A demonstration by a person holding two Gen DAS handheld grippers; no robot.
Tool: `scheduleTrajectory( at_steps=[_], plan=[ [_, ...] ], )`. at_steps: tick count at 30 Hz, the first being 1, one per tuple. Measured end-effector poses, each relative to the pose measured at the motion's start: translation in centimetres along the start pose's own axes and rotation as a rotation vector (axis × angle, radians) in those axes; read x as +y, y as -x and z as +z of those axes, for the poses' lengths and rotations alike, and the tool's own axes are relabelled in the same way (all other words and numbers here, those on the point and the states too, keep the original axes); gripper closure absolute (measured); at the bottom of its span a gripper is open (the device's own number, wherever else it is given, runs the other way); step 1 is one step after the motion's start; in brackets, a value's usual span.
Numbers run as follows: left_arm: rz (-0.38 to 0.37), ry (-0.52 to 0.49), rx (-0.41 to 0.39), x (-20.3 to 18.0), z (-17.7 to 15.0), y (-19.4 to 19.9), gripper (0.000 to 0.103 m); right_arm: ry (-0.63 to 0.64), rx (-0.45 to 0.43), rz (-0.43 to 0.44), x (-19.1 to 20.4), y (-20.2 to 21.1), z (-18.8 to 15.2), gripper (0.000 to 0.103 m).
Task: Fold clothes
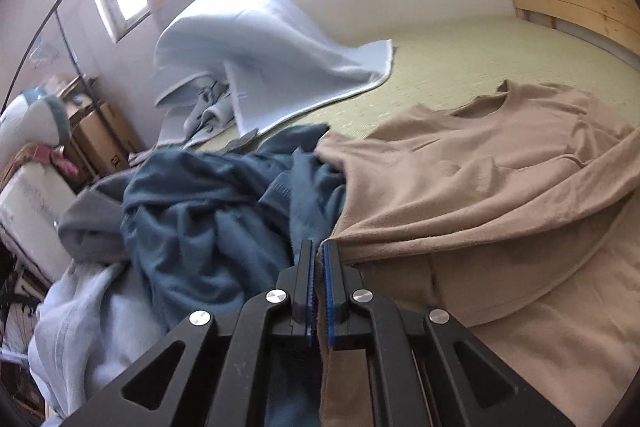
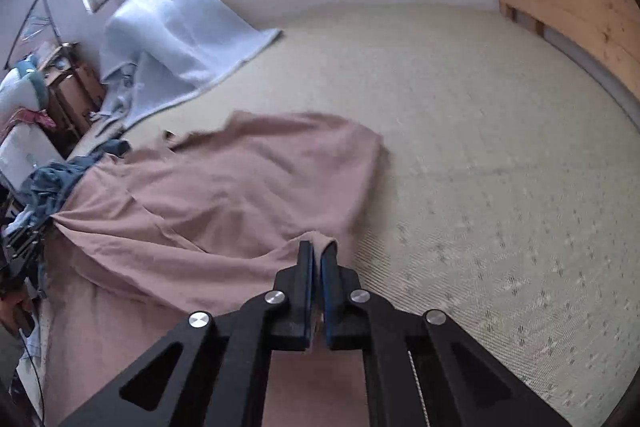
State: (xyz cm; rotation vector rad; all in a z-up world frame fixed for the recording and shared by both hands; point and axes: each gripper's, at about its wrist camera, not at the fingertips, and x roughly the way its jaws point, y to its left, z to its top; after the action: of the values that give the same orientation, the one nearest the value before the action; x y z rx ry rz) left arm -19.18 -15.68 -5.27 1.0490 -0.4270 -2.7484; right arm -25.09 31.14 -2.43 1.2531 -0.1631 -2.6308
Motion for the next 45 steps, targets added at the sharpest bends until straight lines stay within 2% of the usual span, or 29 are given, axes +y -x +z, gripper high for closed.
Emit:
scheduleTrajectory(
  at_steps=[4,6,7,8,11,12,14,15,16,22,27,29,30,31,34,38,40,42,43,45],
  plan=[
    [-0.006,0.02,0.037,0.4,-0.8,-0.7,0.097,0.012,0.057,-0.006,1.1,-1.5,-0.4,0.1],
    [-0.012,0.034,0.051,0.6,-1.0,-0.8,0.096,0.018,0.12,-0.039,1.0,-3.4,-1.1,0.098],
    [-0.014,0.039,0.054,0.7,-1.0,-0.8,0.094,0.016,0.123,-0.052,0.9,-3.6,-1.2,0.097],
    [-0.013,0.045,0.057,0.7,-1.1,-0.7,0.088,0.015,0.124,-0.066,0.8,-3.7,-1.3,0.097],
    [-0.033,0.09,0.065,1.4,-1.3,-0.3,0.073,-0.006,0.087,-0.102,0.1,-2.9,-1.0,0.08],
    [-0.043,0.109,0.07,1.7,-1.5,-0.1,0.071,-0.022,0.068,-0.111,-0.3,-2.3,-0.8,0.079],
    [-0.061,0.147,0.08,2.3,-1.8,0.5,0.062,-0.05,0.055,-0.083,-0.9,-1.4,-0.8,0.074],
    [-0.069,0.163,0.084,2.6,-2.0,0.9,0.06,-0.065,0.049,-0.068,-1.1,-0.9,-0.8,0.063],
    [-0.076,0.175,0.086,2.9,-2.1,1.3,0.057,-0.074,0.053,-0.041,-1.2,-0.6,-1.1,0.063],
    [-0.13,0.245,0.085,4.6,-3.4,6.2,0.057,0.006,0.205,0.086,0.6,-1.2,-5.5,0.063],
    [-0.165,0.294,0.103,6.1,-4.8,10.3,0.057,0.021,0.244,0.055,1.0,-1.9,-6.7,0.063],
    [-0.172,0.314,0.114,6.8,-5.4,11.9,0.057,0.026,0.259,0.042,1.2,-2.2,-7.2,0.073],
    [-0.173,0.328,0.118,7.2,-5.8,12.7,0.057,0.029,0.267,0.036,1.2,-2.4,-7.5,0.1],
    [-0.174,0.346,0.121,7.7,-6.1,13.4,0.057,0.032,0.275,0.029,1.3,-2.6,-7.7,0.103],
    [-0.196,0.42,0.145,8.8,-7.3,15.5,0.057,0.025,0.282,0.017,1.3,-1.6,-8.0,0.101],
    [-0.232,0.483,0.189,8.5,-9.3,18.0,0.056,-0.011,0.231,0.024,0.9,2.3,-8.4,0.094],
    [-0.273,0.532,0.217,8.1,-10.7,19.1,0.056,-0.021,0.185,0.042,1.0,4.6,-8.9,0.071],
    [-0.334,0.585,0.261,7.4,-12.5,19.9,0.047,-0.03,0.121,0.071,1.6,7.4,-9.7,0.062],
    [-0.358,0.611,0.28,7.1,-13.4,20.2,0.039,-0.03,0.088,0.087,2.1,8.9,-10.2,0.06],
    [-0.392,0.667,0.312,6.5,-15.2,20.9,0.037,-0.027,0.029,0.129,3.5,11.5,-11.5,0.058]
  ],
)
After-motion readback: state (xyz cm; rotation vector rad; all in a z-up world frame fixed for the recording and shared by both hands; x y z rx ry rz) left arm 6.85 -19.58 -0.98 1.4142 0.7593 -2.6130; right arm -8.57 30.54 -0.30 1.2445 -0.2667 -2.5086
